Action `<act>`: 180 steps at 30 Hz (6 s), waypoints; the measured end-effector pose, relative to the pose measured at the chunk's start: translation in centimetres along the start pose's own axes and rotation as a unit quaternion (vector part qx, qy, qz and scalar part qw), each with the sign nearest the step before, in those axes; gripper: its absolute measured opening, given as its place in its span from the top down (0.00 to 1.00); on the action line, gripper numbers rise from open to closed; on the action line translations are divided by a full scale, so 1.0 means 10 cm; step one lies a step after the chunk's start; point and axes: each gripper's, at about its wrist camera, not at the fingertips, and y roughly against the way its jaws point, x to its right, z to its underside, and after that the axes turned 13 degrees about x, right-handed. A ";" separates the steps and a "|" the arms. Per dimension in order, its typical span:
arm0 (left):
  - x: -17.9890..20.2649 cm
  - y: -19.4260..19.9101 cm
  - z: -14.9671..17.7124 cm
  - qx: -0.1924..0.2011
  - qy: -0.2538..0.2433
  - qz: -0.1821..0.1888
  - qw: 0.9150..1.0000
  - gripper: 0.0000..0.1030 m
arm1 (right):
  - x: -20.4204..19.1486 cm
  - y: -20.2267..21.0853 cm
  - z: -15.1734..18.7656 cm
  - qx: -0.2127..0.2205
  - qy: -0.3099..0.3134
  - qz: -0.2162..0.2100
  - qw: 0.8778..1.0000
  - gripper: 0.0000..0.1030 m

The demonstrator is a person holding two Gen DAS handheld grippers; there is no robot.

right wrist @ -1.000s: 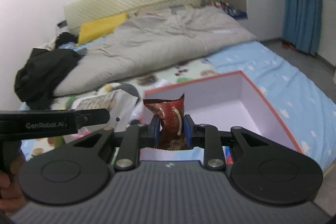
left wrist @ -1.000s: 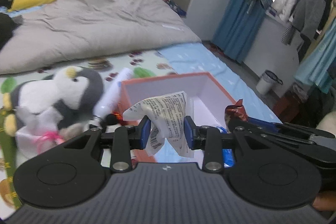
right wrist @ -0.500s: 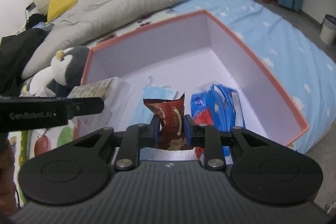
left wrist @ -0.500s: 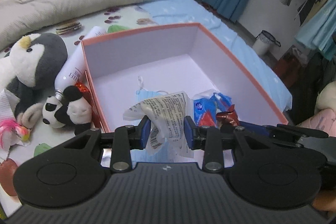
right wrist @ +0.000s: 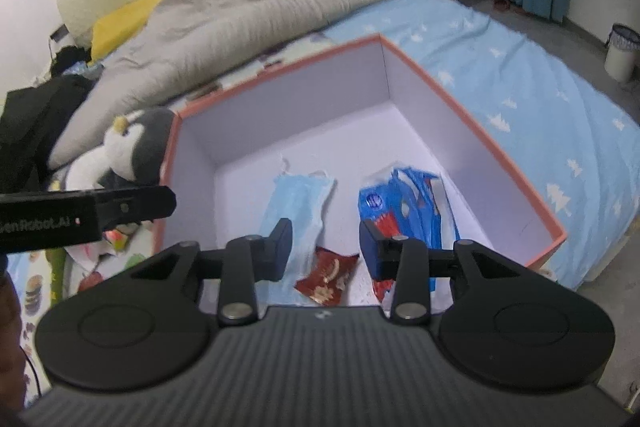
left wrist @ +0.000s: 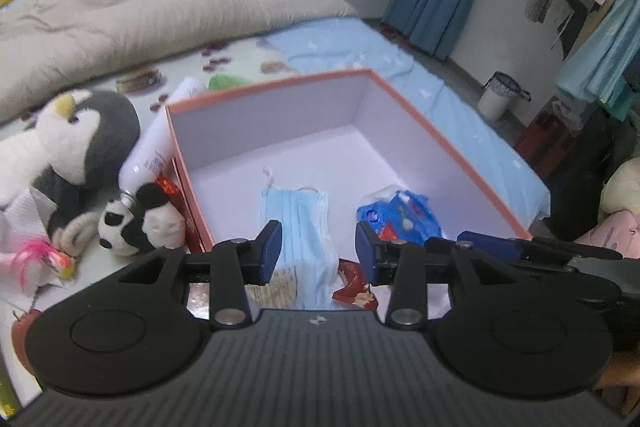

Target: Organize soft objects

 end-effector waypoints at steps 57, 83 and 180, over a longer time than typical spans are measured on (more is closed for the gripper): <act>-0.87 3.10 1.81 0.131 0.055 -0.107 0.984 0.50 | -1.42 1.79 1.49 0.075 0.062 -0.110 0.989 0.61; -2.38 1.51 1.79 0.104 0.124 -0.188 0.969 0.49 | -1.91 0.23 1.49 0.035 0.142 -0.133 0.980 0.46; -2.78 0.99 2.09 0.094 0.209 -0.146 0.962 0.95 | -2.84 -1.83 1.36 -0.111 -0.056 -0.201 0.972 0.72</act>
